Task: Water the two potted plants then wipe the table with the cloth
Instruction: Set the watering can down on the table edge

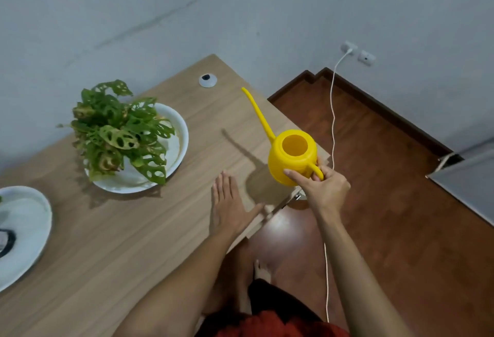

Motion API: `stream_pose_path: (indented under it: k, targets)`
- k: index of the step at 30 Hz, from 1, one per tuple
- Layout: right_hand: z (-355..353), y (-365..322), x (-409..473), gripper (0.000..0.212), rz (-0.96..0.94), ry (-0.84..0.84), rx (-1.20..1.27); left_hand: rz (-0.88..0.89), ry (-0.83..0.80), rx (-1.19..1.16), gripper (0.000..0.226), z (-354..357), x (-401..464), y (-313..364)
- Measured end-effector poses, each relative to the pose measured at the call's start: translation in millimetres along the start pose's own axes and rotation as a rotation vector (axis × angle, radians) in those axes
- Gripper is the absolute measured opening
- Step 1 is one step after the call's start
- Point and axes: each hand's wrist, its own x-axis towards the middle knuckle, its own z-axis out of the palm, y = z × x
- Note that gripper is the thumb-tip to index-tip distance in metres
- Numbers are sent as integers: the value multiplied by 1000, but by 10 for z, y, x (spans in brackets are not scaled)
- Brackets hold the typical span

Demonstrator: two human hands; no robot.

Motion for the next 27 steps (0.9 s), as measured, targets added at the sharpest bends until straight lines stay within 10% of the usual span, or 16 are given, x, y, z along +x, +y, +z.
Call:
stream_pose_path:
  k: [7, 18, 27]
  targets:
    - [148, 328, 352, 32, 13, -64, -13, -28, -39, 65, 128, 168, 65, 33]
    - [325, 540, 485, 65, 117, -118, 1, -46, -90, 101, 127, 161, 78, 40]
    - [316, 587, 447, 53, 114, -47, -6, -55, -108, 86, 126, 118, 70, 58]
